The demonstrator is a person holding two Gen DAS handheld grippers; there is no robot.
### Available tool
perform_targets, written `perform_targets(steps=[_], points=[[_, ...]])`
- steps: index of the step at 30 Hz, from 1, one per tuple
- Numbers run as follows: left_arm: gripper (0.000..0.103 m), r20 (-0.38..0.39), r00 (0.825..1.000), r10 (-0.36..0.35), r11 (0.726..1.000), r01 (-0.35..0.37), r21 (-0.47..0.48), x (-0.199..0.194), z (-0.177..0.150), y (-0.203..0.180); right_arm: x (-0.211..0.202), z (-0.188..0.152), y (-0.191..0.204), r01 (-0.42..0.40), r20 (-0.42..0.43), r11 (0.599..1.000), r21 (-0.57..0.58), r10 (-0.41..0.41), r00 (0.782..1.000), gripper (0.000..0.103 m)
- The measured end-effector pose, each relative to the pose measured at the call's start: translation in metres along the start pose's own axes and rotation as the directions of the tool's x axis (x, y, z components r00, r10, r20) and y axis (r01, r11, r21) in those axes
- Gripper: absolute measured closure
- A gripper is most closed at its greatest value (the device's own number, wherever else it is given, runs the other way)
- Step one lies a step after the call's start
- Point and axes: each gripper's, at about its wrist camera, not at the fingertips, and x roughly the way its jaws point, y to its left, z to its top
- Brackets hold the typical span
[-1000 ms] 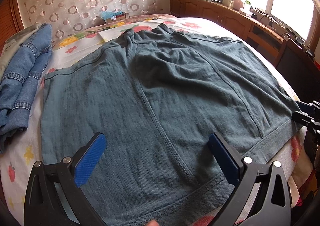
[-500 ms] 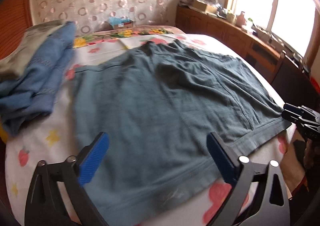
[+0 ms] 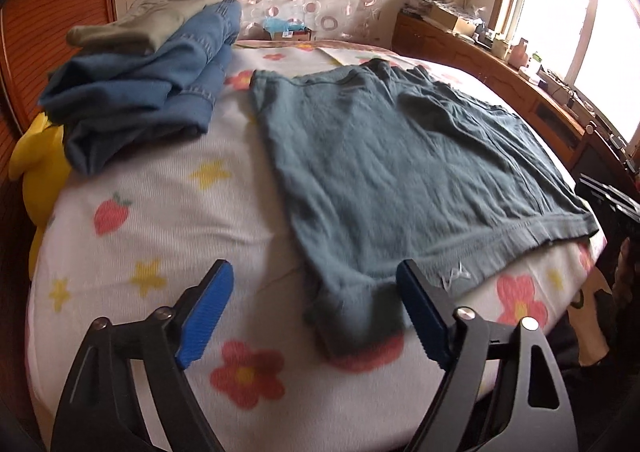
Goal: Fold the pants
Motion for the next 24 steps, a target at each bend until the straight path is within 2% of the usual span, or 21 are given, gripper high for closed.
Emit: perform_targets(steps=[8,11,13,16,19,24], points=[[0.044,0.021,1.0,-0.019,1.0,0.019,0.007,-0.01,-0.01,0.0,0.018,-0.001,0.003,-0.013,-0.006,1.0,0.004,0.013,1.0,0.056],[0.056,0.031,0.999,-0.039,0.999,0.039,0.014,-0.01,-0.011,-0.003,0.023,0.0,-0.001,-0.01,-0.008,1.0,0.013,0.01,1.0,0.056],[0.073,0.028,0.997,-0.069,0.997,0.068,0.023,-0.01,-0.011,-0.004,0.026,0.0,-0.003,-0.009,-0.009,1.0,0.02,0.009,1.0,0.056],[0.082,0.028,0.997,-0.067,0.997,0.066,0.033,-0.011,-0.009,-0.006,0.03,0.0,-0.004,-0.015,-0.016,1.0,0.027,0.015,1.0,0.056],[0.09,0.047,0.997,-0.061,0.997,0.059,0.04,-0.014,-0.005,-0.009,0.035,-0.003,-0.006,-0.017,-0.021,0.999,0.036,0.018,1.0,0.056],[0.094,0.083,0.994,-0.075,0.995,0.069,0.074,-0.022,0.011,-0.022,0.042,-0.004,-0.008,-0.018,-0.026,0.998,0.054,0.02,0.999,0.056]])
